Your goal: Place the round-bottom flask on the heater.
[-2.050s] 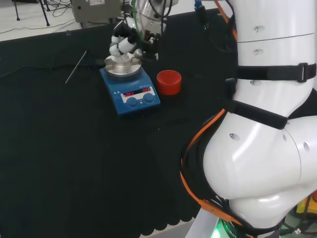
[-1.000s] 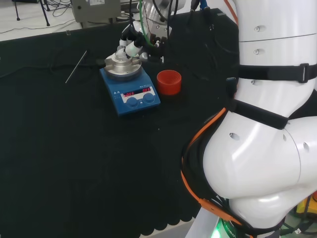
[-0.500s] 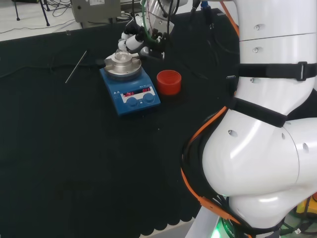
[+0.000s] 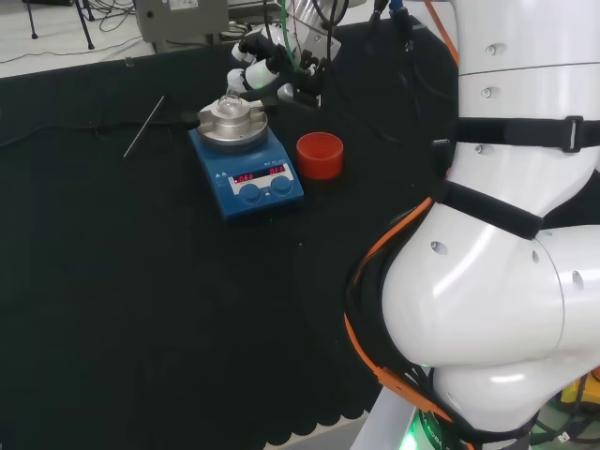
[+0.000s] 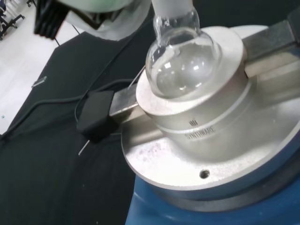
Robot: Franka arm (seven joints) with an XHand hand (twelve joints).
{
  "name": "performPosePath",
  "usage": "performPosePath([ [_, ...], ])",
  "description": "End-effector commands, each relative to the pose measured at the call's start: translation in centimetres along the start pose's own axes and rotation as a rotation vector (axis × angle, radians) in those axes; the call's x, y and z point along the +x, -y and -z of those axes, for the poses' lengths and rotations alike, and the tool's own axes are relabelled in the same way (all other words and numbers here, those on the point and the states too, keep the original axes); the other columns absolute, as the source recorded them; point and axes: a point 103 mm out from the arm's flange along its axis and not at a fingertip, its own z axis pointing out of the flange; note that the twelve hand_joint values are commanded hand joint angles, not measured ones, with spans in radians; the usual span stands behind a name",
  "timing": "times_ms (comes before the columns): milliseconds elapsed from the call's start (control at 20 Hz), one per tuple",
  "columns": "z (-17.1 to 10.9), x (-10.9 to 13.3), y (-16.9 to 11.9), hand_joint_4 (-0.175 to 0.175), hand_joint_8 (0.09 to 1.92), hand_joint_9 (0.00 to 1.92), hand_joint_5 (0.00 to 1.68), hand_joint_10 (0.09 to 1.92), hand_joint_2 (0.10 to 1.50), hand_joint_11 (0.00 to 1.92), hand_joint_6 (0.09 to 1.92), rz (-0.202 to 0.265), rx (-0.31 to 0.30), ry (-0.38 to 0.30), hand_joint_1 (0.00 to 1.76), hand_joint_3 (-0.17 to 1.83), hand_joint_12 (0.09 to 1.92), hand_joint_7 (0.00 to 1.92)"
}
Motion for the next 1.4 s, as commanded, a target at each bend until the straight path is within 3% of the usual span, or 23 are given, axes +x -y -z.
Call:
performPosePath([
  [50, 0.7, 0.3, 1.7, -0.041, 0.71, 0.67, 0.36, 0.67, 0.57, 0.4, 0.33, -0.051, -0.019, 0.023, 0.85, 0.69, 1.3, 0.47],
  [450, 3.0, 1.0, 4.0, -0.04, 0.71, 0.67, 0.37, 0.67, 0.58, 0.4, 0.29, -0.024, -0.042, 0.023, 0.84, 0.67, 1.3, 0.47],
  [500, 1.9, 2.2, 3.6, -0.04, 0.71, 0.67, 0.37, 0.67, 0.58, 0.4, 0.28, -0.017, -0.024, 0.057, 0.83, 0.67, 1.3, 0.47],
  [700, 2.1, 2.6, 4.2, -0.039, 0.71, 0.67, 0.38, 0.67, 0.59, 0.39, 0.27, -0.037, -0.055, 0.049, 0.83, 0.67, 1.3, 0.47],
  [950, 4.5, 1.5, 8.4, -0.037, 0.7, 0.67, 0.39, 0.67, 0.59, 0.39, 0.27, -0.022, -0.057, 0.037, 0.83, 0.67, 1.3, 0.47],
  [1050, 3.1, 3.1, 7.9, -0.037, 0.7, 0.67, 0.39, 0.67, 0.59, 0.39, 0.26, -0.025, -0.024, 0.086, 0.83, 0.67, 1.3, 0.47],
  [1250, 3.7, 2.6, 9.8, -0.037, 0.7, 0.67, 0.39, 0.67, 0.59, 0.39, 0.26, -0.023, -0.074, 0.062, 0.83, 0.66, 1.3, 0.47],
  [1300, 3.1, 3.4, 9.8, -0.037, 0.7, 0.67, 0.39, 0.67, 0.59, 0.39, 0.25, -0.047, -0.064, 0.098, 0.83, 0.66, 1.3, 0.47],
  [1400, 3.0, 3.8, 10.2, -0.037, 0.7, 0.67, 0.39, 0.67, 0.59, 0.39, 0.25, -0.052, -0.071, 0.093, 0.83, 0.66, 1.3, 0.47],
])
